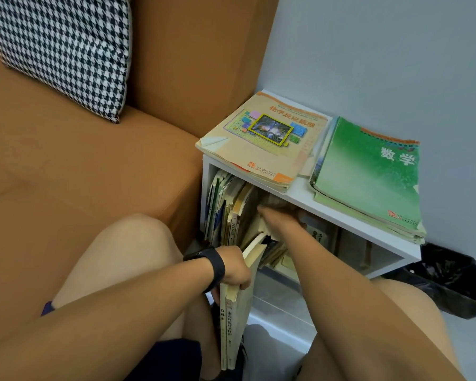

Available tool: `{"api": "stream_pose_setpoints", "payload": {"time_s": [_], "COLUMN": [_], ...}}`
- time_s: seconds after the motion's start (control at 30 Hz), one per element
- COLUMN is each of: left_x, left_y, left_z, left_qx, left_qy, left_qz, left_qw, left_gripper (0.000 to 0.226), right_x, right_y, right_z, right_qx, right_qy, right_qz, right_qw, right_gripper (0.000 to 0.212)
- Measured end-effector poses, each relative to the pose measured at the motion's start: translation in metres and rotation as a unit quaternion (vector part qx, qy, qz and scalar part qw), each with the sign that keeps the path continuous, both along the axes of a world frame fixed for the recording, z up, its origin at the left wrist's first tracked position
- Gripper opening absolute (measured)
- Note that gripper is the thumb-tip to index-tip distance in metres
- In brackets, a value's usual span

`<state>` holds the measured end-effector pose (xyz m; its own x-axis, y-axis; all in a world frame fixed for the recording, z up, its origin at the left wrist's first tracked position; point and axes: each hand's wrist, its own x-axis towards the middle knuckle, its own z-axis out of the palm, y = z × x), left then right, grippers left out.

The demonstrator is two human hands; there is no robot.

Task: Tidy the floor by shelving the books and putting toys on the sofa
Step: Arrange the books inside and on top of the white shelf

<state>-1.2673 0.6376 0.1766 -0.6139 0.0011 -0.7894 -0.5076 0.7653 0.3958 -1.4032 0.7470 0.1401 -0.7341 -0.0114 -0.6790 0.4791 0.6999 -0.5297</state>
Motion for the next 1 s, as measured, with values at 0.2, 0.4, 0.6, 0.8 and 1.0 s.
{"api": "stream_pose_setpoints", "payload": {"time_s": [0.2,0.4,0.6,0.8,1.0], "left_x": [0.001,0.004,0.001,-0.005,-0.010], "left_y": [0.001,-0.001,-0.003,-0.010,0.002], "left_z": [0.000,0.000,0.004,0.015,0.024], "left_qx": [0.008,0.002,-0.008,-0.041,-0.115], "left_qy": [-0.001,0.001,0.013,0.073,0.214], "left_qz": [0.002,-0.001,-0.013,-0.009,-0.043], "left_qw": [1.000,1.000,1.000,0.996,0.969], "left_gripper": [0.054,0.058,0.060,0.046,0.014], "right_x": [0.005,-0.005,-0.007,-0.007,-0.005], "right_y": [0.004,0.006,0.029,0.049,0.068], "right_z": [0.007,-0.015,0.004,0.002,0.002], "right_qx": [0.009,0.116,0.067,0.078,0.117], "right_qy": [0.041,-0.004,-0.010,-0.004,0.033], "right_qz": [-0.039,0.004,-0.049,-0.035,-0.026], "right_qw": [0.998,0.993,0.997,0.996,0.992], "right_gripper": [0.106,0.122,0.086,0.084,0.090]}}
